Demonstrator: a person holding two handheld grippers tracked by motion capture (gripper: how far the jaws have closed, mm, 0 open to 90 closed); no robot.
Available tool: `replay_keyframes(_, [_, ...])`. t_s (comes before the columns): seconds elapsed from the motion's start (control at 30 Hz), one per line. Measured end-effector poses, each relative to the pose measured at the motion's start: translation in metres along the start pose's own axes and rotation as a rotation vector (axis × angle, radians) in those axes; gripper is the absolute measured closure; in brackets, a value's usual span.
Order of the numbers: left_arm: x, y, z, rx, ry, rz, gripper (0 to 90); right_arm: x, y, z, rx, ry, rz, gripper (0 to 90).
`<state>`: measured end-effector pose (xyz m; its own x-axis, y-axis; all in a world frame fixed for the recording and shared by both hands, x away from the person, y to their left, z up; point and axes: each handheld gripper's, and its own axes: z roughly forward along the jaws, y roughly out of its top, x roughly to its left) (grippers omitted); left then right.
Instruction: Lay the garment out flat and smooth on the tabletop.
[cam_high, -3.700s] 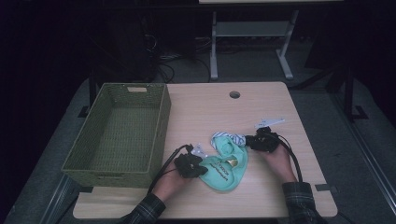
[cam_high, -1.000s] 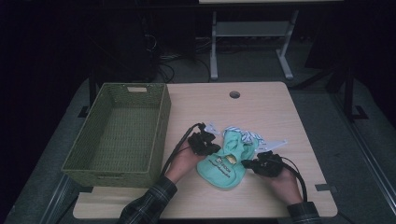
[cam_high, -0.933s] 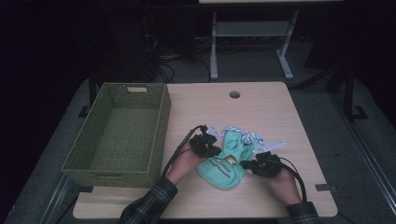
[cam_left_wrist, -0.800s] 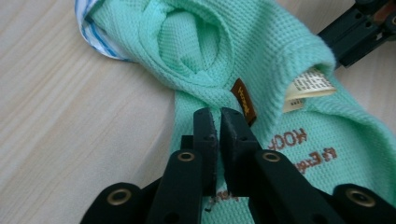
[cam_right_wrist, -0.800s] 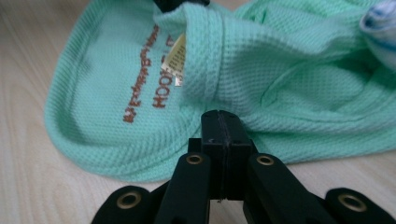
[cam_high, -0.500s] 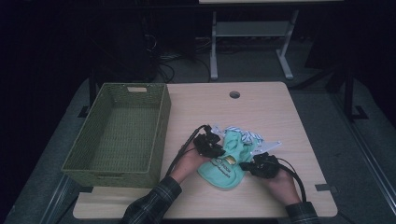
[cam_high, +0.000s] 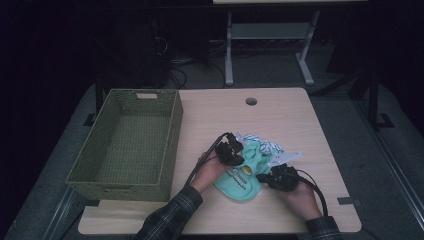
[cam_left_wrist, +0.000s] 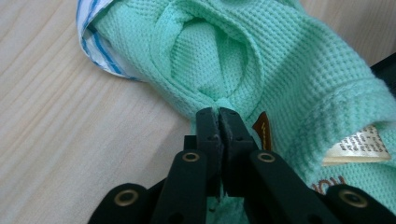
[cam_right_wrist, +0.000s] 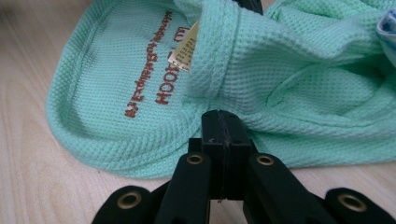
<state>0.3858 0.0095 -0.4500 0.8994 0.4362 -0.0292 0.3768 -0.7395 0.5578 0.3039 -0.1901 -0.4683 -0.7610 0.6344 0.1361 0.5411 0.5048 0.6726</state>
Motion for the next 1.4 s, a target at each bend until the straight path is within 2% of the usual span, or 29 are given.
replay_keyframes(0.13, [0.004, 0.000, -0.006, -0.029, 0.015, -0.013, 88.4, 0.000, 0.000, 0.000, 0.001, -0.002, -0.006, 89.4])
replay_keyframes(0.4, [0.028, -0.001, -0.023, -0.063, 0.080, -0.079, 88.4, 0.000, 0.000, 0.000, 0.003, -0.004, -0.003, 89.6])
replay_keyframes(0.43, [0.030, -0.001, -0.023, -0.061, 0.091, -0.081, 88.4, 0.000, 0.000, 0.000, 0.003, -0.005, -0.005, 89.6])
replay_keyframes(0.57, [0.042, -0.006, -0.019, -0.048, 0.127, -0.137, 87.2, 0.000, 0.000, 0.000, 0.003, -0.004, -0.001, 89.6])
replay_keyframes(0.6, [0.043, -0.008, -0.018, -0.038, 0.148, -0.141, 87.3, 0.000, 0.000, 0.000, 0.003, -0.004, -0.002, 89.6])
replay_keyframes(0.63, [0.045, -0.009, -0.018, -0.023, 0.188, -0.124, 87.3, 0.000, 0.000, 0.000, 0.003, -0.003, -0.001, 89.6])
replay_keyframes(0.67, [0.046, -0.010, -0.018, -0.028, 0.192, -0.138, 85.6, 0.000, 0.000, 0.000, 0.003, -0.004, -0.002, 89.6])
replay_keyframes(0.73, [0.047, -0.013, -0.019, -0.036, 0.177, -0.158, 85.5, 0.000, 0.000, 0.000, 0.002, -0.004, 0.000, 89.6])
replay_keyframes(0.77, [0.047, -0.014, -0.021, -0.036, 0.176, -0.155, 85.6, 0.000, 0.000, 0.000, 0.002, -0.003, 0.001, 89.6])
replay_keyframes(0.97, [0.034, -0.019, -0.032, -0.051, 0.109, -0.135, 85.6, 0.000, 0.000, 0.000, 0.003, -0.006, -0.002, 89.6])
replay_keyframes(1.07, [0.029, -0.025, -0.033, -0.018, 0.107, -0.096, 85.6, 0.001, 0.000, 0.000, 0.005, -0.009, -0.006, 89.6])
replay_keyframes(1.23, [0.029, -0.036, -0.027, 0.006, 0.106, -0.127, 85.7, 0.000, 0.000, 0.000, 0.006, -0.008, -0.004, 89.6])
replay_keyframes(1.4, [0.025, -0.041, -0.026, 0.013, 0.085, -0.116, 85.8, -0.001, 0.000, -0.002, 0.012, -0.010, -0.001, 89.5])
